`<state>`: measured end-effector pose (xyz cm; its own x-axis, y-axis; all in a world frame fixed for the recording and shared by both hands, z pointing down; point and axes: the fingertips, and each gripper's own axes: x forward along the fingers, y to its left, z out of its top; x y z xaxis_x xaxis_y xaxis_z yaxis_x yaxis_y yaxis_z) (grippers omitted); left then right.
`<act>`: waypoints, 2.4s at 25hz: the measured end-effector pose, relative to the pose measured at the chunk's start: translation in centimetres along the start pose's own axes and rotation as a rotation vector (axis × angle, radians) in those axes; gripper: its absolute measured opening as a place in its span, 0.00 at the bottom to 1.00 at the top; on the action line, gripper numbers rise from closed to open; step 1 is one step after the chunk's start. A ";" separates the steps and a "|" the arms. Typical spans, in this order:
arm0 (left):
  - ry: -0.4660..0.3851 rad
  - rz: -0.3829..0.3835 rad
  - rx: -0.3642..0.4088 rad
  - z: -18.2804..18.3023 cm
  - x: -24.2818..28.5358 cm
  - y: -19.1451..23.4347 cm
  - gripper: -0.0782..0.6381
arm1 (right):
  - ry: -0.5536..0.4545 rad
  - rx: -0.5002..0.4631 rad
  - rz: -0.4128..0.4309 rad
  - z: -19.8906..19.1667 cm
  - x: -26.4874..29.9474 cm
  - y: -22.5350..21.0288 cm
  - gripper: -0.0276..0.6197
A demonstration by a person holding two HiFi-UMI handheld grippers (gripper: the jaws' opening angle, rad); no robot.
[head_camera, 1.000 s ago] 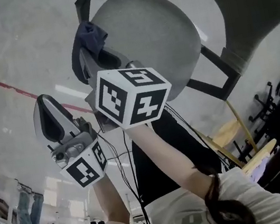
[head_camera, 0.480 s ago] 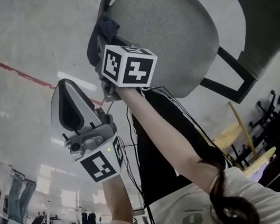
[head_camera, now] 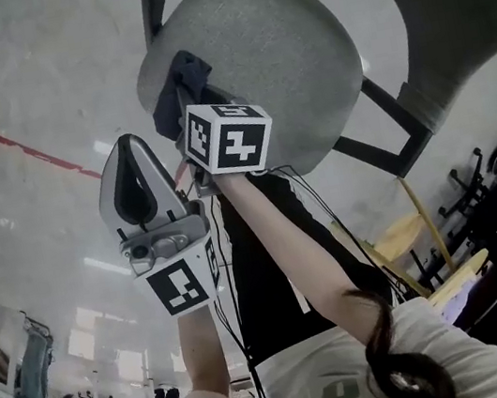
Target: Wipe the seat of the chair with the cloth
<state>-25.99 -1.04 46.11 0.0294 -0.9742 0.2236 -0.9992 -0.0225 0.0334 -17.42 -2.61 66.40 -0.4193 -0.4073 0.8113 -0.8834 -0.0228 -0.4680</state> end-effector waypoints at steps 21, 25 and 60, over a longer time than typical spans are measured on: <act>-0.011 -0.317 0.113 0.6 2.6 -14.0 0.13 | 0.001 0.094 -0.292 -7.3 -13.4 -17.9 0.13; -0.018 -0.396 0.132 1.4 1.9 -17.2 0.13 | -0.016 0.135 -0.365 -9.0 -16.4 -20.3 0.13; -0.169 -0.342 0.005 23.2 1.5 -23.2 0.13 | -0.566 -0.131 -0.377 16.0 -36.1 -11.9 0.13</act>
<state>-3.37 -7.13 23.08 0.3565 -0.9336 0.0365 -0.9327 -0.3532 0.0734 11.55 -2.29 37.07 0.0633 -0.8080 0.5858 -0.9804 -0.1600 -0.1149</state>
